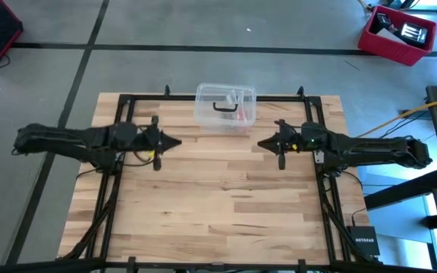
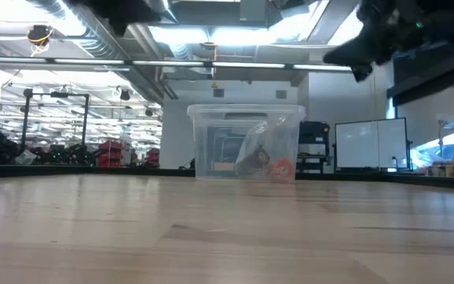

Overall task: Roll bandage
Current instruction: Return to Home Position

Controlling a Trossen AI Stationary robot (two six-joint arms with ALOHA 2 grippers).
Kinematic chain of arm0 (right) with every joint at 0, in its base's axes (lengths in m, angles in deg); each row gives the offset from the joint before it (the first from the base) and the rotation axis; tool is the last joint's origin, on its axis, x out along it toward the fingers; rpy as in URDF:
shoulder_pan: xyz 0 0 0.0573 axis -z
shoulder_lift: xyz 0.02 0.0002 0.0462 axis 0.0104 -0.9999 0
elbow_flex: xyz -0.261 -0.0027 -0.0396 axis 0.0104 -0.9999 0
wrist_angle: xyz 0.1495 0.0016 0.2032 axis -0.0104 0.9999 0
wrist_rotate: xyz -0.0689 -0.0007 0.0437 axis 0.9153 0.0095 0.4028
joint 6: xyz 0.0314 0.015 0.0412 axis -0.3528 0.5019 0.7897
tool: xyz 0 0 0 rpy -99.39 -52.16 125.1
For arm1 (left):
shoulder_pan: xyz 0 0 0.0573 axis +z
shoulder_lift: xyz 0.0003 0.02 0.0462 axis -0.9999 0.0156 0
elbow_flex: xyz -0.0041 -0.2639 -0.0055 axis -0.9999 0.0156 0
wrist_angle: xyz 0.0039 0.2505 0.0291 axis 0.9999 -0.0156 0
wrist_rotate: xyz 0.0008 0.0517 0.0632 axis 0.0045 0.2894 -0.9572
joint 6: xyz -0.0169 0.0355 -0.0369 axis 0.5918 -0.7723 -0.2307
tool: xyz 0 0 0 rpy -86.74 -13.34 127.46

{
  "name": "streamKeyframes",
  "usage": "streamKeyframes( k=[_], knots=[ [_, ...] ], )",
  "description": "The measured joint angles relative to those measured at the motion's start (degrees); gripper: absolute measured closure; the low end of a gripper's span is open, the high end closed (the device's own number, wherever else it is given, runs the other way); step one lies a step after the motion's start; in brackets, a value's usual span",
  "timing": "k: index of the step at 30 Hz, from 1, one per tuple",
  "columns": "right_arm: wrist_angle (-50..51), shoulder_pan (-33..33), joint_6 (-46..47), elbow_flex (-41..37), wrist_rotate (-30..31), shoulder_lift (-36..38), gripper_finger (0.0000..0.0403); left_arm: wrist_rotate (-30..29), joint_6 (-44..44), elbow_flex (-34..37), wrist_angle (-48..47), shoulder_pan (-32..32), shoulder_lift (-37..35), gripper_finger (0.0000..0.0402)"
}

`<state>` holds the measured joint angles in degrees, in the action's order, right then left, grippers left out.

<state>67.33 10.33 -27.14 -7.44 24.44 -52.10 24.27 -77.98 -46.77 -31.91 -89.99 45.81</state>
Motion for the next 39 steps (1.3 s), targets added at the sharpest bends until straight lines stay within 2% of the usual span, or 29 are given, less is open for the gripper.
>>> streamKeyframes(
  k=[5,10,18,22,25,30,39],
  knots=[
    [-2.12,0.0,1.31,-5.04,-3.85,5.67,0.0397,-0.67,2.4,12.08,7.9,-1.52,-7.56,0.0395],
    [-3.58,0.01,3.16,-8.0,-4.81,11.85,0.039,-0.73,5.83,17.83,8.78,-1.53,-14.17,0.0397],
    [-3.28,0.0,5.98,-13.38,-4.04,22.38,0.0399,-0.8,8.98,22.72,9.07,-1.51,-20.37,0.04],
    [-3.24,0.02,7.35,-15.66,-0.39,26.13,0.0394,-0.82,9.67,23.57,9.22,-1.51,-22.14,0.0397],
    [-3.78,0.02,7.39,-17.4,1.78,28.22,0.0397,-0.82,9.63,24.22,9.08,-1.51,-23.29,0.0399],
    [-3.87,0.0,8.62,-19.63,1.55,31.02,0.0398,-0.84,10.2,27.87,13.19,-1.45,-25.71,0.0398],
    [-2.79,0.01,8.87,-21.48,1.26,34.66,0.04,-0.86,10.19,31.96,12.76,-1.42,-33.99,0.0398]
  ],
)
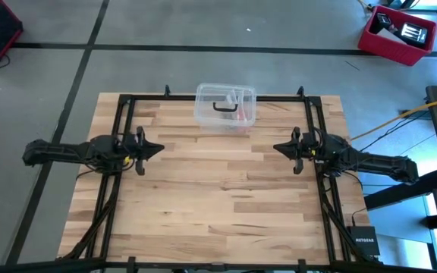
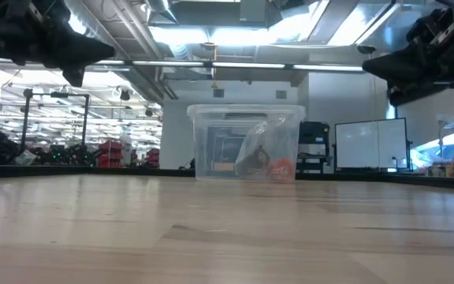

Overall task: Roll bandage
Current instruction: Return to Home Position

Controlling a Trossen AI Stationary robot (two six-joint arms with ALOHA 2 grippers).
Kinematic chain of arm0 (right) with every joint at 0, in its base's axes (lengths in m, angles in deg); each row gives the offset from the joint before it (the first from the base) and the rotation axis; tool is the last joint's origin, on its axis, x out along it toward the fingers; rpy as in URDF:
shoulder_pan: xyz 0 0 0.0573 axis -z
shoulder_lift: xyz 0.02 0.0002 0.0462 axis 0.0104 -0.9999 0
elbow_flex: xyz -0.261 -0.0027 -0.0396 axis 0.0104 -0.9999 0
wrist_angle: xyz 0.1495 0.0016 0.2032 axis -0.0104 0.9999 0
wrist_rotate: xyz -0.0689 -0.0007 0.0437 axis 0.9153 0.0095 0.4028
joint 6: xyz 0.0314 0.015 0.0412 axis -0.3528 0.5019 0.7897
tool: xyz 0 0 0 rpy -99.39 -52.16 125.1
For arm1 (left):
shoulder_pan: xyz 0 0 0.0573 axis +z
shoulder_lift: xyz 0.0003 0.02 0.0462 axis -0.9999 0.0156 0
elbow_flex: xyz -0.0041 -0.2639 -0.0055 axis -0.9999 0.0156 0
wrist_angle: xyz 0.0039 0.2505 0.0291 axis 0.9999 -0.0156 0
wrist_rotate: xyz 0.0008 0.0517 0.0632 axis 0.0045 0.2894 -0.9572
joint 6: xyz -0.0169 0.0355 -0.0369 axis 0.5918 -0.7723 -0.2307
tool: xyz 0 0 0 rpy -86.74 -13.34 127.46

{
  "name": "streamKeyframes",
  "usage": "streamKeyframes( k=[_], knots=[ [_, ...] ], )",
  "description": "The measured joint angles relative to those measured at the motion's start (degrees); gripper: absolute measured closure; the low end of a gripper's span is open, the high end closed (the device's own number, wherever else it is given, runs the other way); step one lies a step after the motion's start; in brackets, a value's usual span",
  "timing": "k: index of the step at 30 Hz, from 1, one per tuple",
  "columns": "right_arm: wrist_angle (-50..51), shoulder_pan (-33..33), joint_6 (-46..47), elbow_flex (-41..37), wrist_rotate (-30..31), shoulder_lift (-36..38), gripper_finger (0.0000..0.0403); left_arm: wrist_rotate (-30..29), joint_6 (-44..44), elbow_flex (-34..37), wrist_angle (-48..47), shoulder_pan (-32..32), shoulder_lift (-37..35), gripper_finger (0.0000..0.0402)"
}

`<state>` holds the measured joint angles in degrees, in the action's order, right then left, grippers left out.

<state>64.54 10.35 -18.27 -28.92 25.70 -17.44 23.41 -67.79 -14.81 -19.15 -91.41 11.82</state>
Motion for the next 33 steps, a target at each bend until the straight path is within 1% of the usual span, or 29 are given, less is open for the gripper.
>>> streamKeyframes(
  k=[4,10,13,19,26,33],
  knots=[
    [-0.17,0.01,0.91,-1.53,0.59,1.19,0.0399,0.0,-0.33,1.53,0.06,0.0,-4.42,0.0397],
    [0.13,-0.01,1.41,-1.72,0.13,1.72,0.04,-0.01,1.63,5.91,-0.02,0.0,-10.65,0.0397],
    [0.44,-0.01,1.41,-1.74,0.09,2.08,0.04,-0.61,1.5,5.93,-1.9,0.09,-10.34,0.0397],
    [1.14,-0.01,1.41,-1.77,-0.26,2.29,0.04,-1.54,0.0,5.93,-1.89,0.57,-10.39,0.0396],
    [4.61,-0.01,1.61,-1.82,0.63,2.67,0.04,-1.95,0.13,5.93,-1.84,1.29,-10.2,0.0396],
    [7.71,-0.01,0.69,-1.86,1.29,7.88,0.04,-1.95,-1.37,5.93,-1.87,1.29,-10.17,0.0396]
  ],
)
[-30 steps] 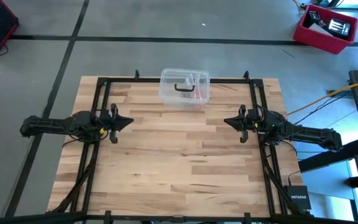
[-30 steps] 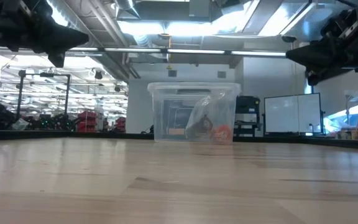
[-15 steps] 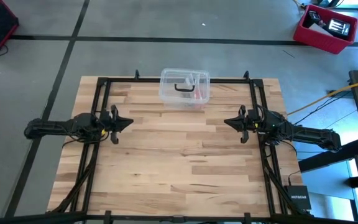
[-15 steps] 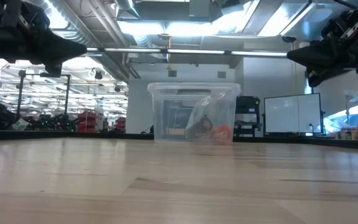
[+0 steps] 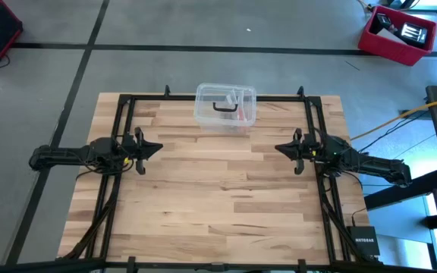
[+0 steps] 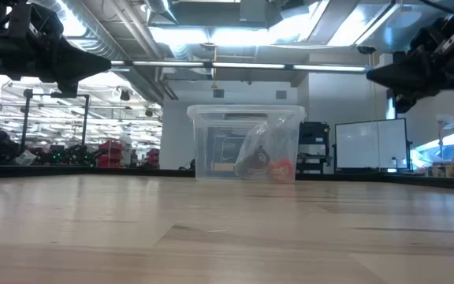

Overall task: Roll bandage
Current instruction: Return to Home Position

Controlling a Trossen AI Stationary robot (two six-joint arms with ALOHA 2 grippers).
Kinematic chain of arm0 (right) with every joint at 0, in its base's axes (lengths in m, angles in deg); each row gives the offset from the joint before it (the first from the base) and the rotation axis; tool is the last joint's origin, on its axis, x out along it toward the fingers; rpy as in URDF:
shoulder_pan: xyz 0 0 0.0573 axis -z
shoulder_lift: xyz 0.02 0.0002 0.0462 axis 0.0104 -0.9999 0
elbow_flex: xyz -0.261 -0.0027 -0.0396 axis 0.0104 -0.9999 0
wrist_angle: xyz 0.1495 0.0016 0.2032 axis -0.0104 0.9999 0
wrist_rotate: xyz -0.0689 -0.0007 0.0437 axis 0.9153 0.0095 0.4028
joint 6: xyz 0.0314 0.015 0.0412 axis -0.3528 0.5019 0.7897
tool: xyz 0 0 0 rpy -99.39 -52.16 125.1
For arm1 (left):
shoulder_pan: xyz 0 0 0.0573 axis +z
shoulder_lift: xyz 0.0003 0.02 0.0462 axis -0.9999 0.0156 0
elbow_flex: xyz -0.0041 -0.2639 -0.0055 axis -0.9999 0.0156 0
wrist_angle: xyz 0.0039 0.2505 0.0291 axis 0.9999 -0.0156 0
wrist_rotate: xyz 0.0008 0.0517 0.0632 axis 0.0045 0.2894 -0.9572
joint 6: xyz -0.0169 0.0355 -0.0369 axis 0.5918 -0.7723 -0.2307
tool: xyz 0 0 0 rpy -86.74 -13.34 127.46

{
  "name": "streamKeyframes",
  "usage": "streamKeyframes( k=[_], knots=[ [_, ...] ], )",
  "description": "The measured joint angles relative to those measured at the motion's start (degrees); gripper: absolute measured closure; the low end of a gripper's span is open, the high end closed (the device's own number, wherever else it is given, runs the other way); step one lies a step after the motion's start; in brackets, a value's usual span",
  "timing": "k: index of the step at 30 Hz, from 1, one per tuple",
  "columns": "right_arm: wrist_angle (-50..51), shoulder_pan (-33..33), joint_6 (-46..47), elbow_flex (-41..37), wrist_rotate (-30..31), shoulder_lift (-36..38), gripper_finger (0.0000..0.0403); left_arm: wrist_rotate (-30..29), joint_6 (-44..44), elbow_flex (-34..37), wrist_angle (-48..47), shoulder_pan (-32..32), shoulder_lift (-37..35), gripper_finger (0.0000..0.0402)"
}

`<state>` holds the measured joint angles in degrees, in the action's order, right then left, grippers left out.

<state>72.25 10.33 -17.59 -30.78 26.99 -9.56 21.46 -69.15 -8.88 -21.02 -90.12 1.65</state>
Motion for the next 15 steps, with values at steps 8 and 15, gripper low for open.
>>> streamKeyframes(
  k=[8,15],
  knots=[
    [-0.1,-0.02,-0.43,-0.02,-1.18,0.78,0.04,0.02,0.0,0.02,-0.02,0.0,0.01,0.0396],
    [-0.11,0.0,-0.41,-0.03,-1.15,-0.45,0.04,0.02,0.02,0.02,-0.02,0.0,0.14,0.0396]
  ],
)
